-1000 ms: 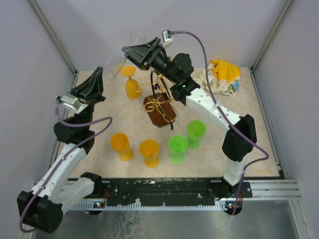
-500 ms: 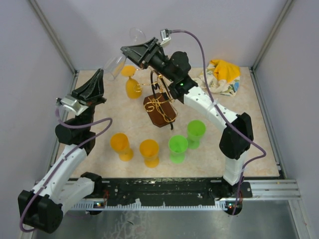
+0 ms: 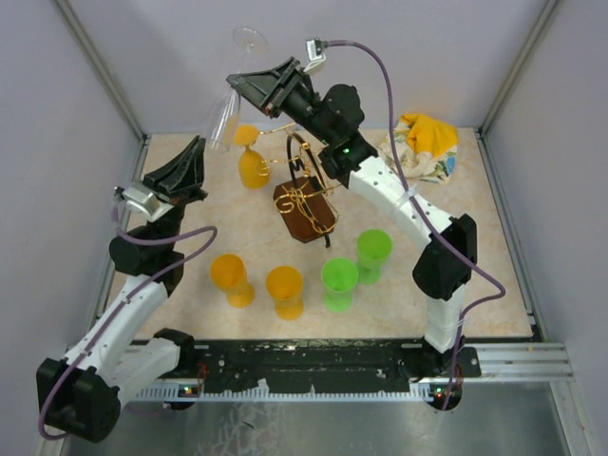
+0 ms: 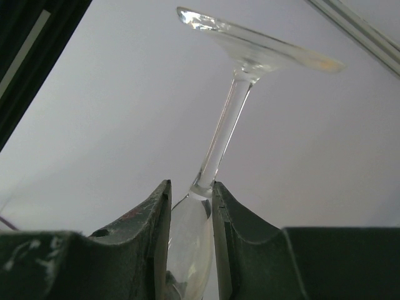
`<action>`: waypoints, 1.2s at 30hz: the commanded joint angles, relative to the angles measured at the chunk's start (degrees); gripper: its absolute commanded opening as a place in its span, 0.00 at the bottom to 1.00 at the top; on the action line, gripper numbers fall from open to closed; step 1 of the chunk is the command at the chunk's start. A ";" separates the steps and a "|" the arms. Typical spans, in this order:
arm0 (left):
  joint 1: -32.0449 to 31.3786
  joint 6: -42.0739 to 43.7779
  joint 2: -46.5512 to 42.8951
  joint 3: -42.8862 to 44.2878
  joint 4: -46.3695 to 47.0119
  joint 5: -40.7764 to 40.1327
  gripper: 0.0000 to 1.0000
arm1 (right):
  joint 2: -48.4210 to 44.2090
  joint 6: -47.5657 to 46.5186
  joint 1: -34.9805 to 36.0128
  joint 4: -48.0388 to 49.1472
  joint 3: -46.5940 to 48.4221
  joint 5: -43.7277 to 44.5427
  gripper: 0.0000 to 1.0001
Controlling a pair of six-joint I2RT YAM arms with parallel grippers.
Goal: Place the wine glass upside down on the wine glass rack
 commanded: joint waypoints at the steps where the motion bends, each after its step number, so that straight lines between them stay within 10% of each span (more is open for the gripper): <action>1: -0.55 -1.75 -0.74 -1.46 -1.16 5.22 0.07 | 0.83 -4.58 0.27 -0.45 3.93 -1.20 0.20; 23: -0.55 0.93 -4.83 -7.07 -7.44 -0.02 0.79 | -4.76 -20.99 -3.84 -8.90 1.66 3.28 0.16; 36: -0.55 0.82 -3.05 4.53 -27.76 -5.05 0.81 | -11.69 -34.08 -22.28 -17.10 0.78 2.72 0.22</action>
